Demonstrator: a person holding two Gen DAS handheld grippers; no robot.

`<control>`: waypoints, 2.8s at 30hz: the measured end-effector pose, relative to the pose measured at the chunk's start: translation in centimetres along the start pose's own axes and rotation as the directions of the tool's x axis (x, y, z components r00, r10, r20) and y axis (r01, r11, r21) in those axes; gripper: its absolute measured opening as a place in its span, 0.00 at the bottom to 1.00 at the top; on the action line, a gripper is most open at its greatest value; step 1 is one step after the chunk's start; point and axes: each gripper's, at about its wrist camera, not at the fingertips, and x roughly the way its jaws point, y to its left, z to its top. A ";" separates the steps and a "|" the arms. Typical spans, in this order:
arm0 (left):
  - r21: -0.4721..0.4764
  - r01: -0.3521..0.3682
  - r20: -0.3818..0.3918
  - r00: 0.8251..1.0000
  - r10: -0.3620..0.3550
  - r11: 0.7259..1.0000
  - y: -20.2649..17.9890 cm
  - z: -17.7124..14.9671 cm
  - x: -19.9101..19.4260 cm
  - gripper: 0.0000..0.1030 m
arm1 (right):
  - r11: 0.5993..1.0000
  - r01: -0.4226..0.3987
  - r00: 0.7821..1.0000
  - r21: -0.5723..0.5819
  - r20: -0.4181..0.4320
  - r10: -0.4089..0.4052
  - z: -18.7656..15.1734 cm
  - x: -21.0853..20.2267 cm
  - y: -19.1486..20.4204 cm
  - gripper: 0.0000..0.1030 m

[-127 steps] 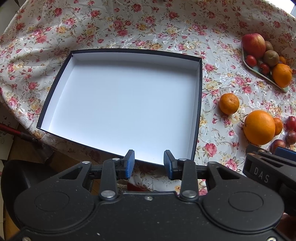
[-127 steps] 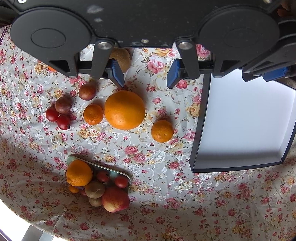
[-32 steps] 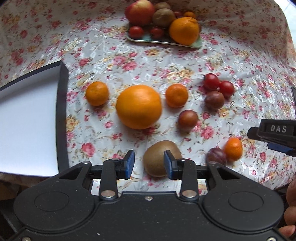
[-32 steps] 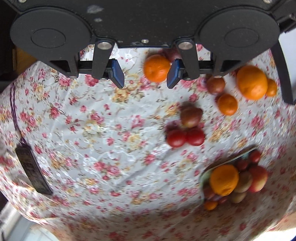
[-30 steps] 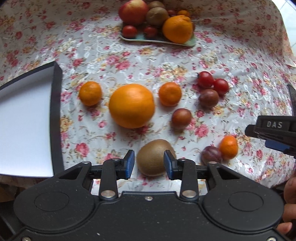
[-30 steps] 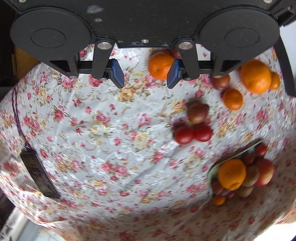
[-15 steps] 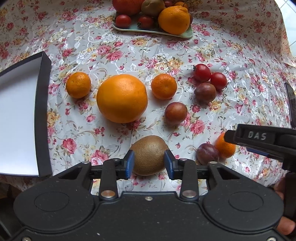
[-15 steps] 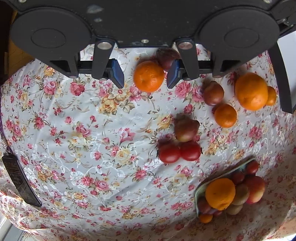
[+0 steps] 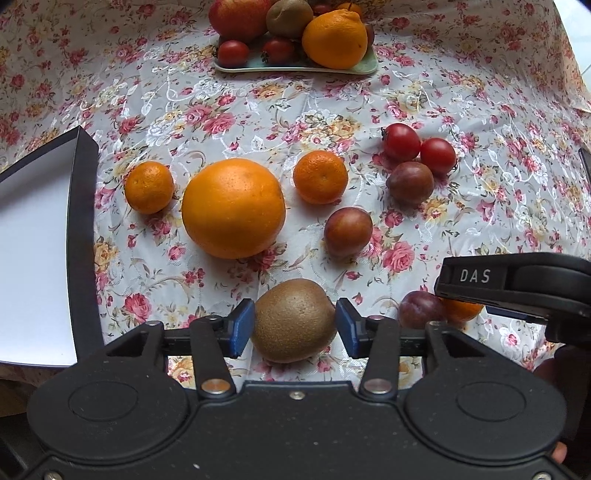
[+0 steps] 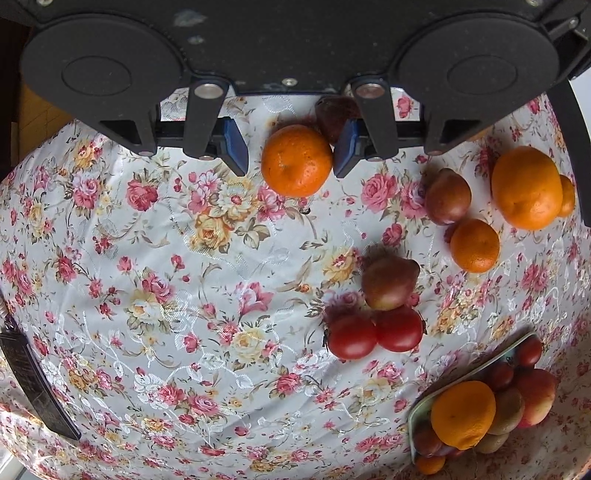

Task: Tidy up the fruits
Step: 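Move the left tool to the brown kiwi while the right tool approaches a mandarin, then close the left tool on the kiwi while the right tool grasps the mandarin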

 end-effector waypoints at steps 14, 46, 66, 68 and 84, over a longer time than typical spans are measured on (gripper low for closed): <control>-0.036 0.061 0.001 0.998 -0.061 0.997 1.0 0.2 -0.2 0.52 | 0.999 -0.046 0.999 0.029 0.025 0.045 0.4 -1.9 -0.3 0.27; -0.043 -0.010 0.005 1.000 0.010 0.999 -0.8 0.6 0.6 0.60 | 0.983 -0.175 0.983 0.049 0.071 0.172 0.7 -3.6 -2.1 0.37; -0.106 -0.006 0.004 1.000 0.006 0.994 1.2 0.4 0.1 0.60 | 0.999 -0.025 0.998 -0.034 0.048 0.027 -0.4 1.1 0.9 0.51; -0.108 -0.005 0.006 1.000 0.006 0.994 1.2 0.3 0.0 0.60 | 0.996 -0.014 0.998 -0.086 0.061 0.019 -0.8 1.2 1.6 0.62; -0.149 -0.023 0.022 0.999 0.026 0.989 2.5 0.2 -0.4 0.60 | 0.979 -0.026 0.998 -0.201 0.056 0.038 -1.3 3.3 4.2 1.00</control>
